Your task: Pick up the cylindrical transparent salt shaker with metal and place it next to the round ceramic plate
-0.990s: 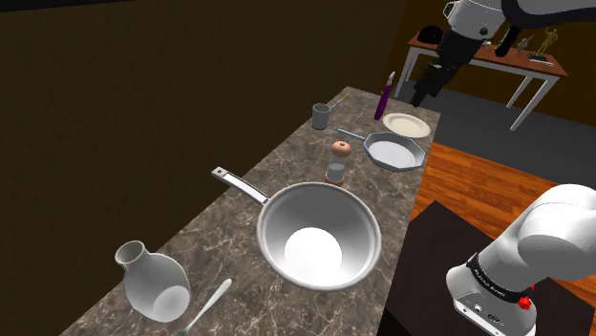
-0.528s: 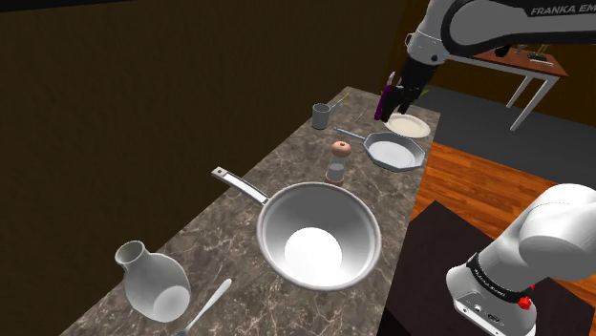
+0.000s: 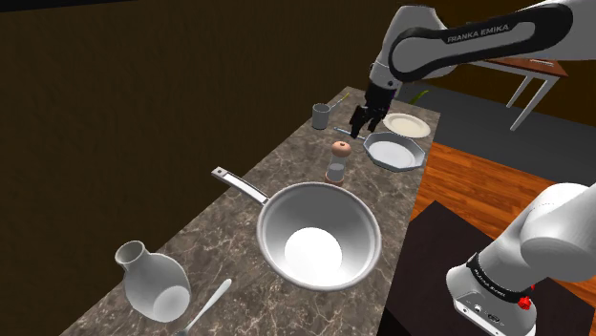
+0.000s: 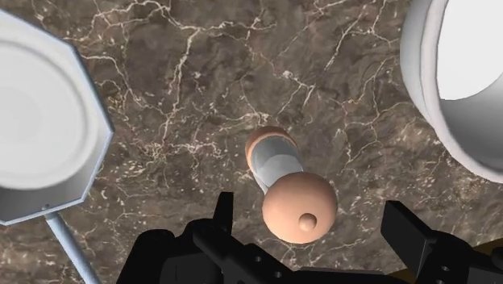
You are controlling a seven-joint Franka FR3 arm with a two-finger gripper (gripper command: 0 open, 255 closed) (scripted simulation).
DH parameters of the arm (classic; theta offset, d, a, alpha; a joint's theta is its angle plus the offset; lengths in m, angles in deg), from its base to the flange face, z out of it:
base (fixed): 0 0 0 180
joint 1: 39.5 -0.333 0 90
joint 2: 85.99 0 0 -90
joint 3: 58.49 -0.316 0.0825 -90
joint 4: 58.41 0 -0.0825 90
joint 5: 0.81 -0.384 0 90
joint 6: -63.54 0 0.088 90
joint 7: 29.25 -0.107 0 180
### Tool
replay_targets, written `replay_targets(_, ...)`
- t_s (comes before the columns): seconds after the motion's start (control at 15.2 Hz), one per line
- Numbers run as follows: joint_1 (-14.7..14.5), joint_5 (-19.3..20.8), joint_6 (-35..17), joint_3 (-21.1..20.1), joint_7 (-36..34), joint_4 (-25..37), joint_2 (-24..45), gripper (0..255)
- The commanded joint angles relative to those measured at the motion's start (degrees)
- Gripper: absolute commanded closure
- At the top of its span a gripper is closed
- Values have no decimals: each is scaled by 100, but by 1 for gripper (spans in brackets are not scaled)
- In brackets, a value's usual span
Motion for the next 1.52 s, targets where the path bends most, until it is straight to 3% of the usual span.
replay_targets(0.0,-50,-157,-193,-2,43,133,408,0)
replay_targets(0.13,-90,-319,-372,-5,110,293,831,0)
replay_targets(0.66,-139,-432,-964,-56,173,42,1179,0)
replay_targets(1.19,-139,-432,-963,-56,172,42,1178,0)
replay_targets(1.25,-139,-432,-963,-56,172,42,1178,255)
replay_targets(1.45,-139,-432,-962,-56,172,42,1178,255)
